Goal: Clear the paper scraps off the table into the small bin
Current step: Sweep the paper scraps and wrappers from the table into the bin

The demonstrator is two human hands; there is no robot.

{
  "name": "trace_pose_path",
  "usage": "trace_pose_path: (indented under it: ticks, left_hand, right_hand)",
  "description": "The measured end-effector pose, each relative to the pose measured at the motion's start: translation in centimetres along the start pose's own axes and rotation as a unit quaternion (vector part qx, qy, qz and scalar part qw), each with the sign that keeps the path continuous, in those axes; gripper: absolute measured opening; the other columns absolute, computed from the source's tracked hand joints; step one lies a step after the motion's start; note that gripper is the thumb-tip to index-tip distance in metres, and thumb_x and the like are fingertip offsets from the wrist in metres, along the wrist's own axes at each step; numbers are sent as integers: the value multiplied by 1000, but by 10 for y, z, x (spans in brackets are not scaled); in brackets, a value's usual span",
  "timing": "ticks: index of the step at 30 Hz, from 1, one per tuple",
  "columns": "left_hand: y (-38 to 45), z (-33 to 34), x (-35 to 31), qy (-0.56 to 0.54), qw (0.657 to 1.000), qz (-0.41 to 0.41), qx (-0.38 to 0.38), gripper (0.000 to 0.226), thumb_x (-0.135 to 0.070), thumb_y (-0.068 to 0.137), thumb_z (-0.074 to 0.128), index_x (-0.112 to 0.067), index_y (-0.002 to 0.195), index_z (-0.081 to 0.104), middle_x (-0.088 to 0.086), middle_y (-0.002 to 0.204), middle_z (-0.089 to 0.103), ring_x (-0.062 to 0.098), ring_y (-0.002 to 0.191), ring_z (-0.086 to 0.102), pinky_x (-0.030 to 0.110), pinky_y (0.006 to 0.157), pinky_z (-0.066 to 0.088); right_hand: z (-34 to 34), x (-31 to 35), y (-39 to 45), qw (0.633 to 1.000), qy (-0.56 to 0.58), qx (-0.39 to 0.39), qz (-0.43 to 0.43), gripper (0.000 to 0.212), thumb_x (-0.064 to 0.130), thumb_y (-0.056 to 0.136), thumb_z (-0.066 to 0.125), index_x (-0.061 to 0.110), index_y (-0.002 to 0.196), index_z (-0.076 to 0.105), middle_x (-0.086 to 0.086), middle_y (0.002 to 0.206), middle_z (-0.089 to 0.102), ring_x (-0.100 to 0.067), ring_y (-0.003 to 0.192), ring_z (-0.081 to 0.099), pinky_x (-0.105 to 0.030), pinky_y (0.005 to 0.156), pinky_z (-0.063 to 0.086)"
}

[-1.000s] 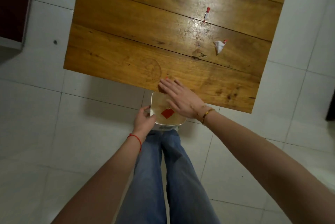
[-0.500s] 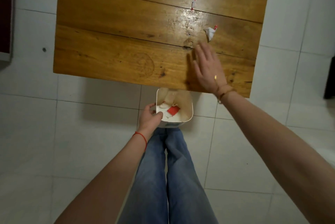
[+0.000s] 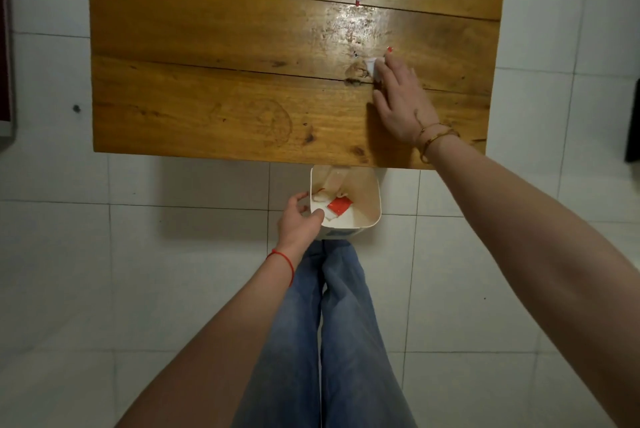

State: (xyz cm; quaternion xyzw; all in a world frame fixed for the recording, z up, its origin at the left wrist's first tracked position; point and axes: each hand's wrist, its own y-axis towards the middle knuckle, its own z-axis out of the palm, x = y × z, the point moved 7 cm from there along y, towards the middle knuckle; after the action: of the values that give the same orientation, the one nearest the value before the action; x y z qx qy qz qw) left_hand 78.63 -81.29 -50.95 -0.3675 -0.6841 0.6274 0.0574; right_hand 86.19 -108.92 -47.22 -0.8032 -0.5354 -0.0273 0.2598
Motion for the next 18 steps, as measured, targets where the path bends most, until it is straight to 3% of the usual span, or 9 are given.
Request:
trace_pose_path:
  ticks: [4,10,14,18]
  left_hand:
    - [-1,2,-1,-2,1000,0,0,58,-12,78,60,-23,133,46,3,120,66,19,97,66,36,85,55]
    - [-6,7,-3,-9,1000,2,-6,55,-11,80,59,-21,132,47,6,117,67,19,86,64,30,74,52]
    - [-7,15,-4,-8,1000,-2,-5,54,-13,81,61,-19,133,46,9,121,65,27,103,65,40,90,54]
    - [-9,22,-2,-21,1000,-4,-6,54,-12,81,60,-19,132,46,9,120,65,25,104,65,46,95,51]
  right_hand:
    - [22,15,-28,998,-35,26,-55,56,34,101,31,15,153,18,-7,163,12,-24,150,7,-35,121,0]
    - [63,31,-85,987,-61,76,-130,57,37,101,27,18,154,14,-4,163,10,-21,150,3,-41,123,1]
    - [82,35,-118,976,-69,103,-180,58,38,102,25,17,154,12,-2,163,9,-19,151,0,-42,123,2]
    - [88,34,-137,969,-67,112,-209,59,41,101,21,15,153,15,-2,163,13,-19,151,1,-41,124,2]
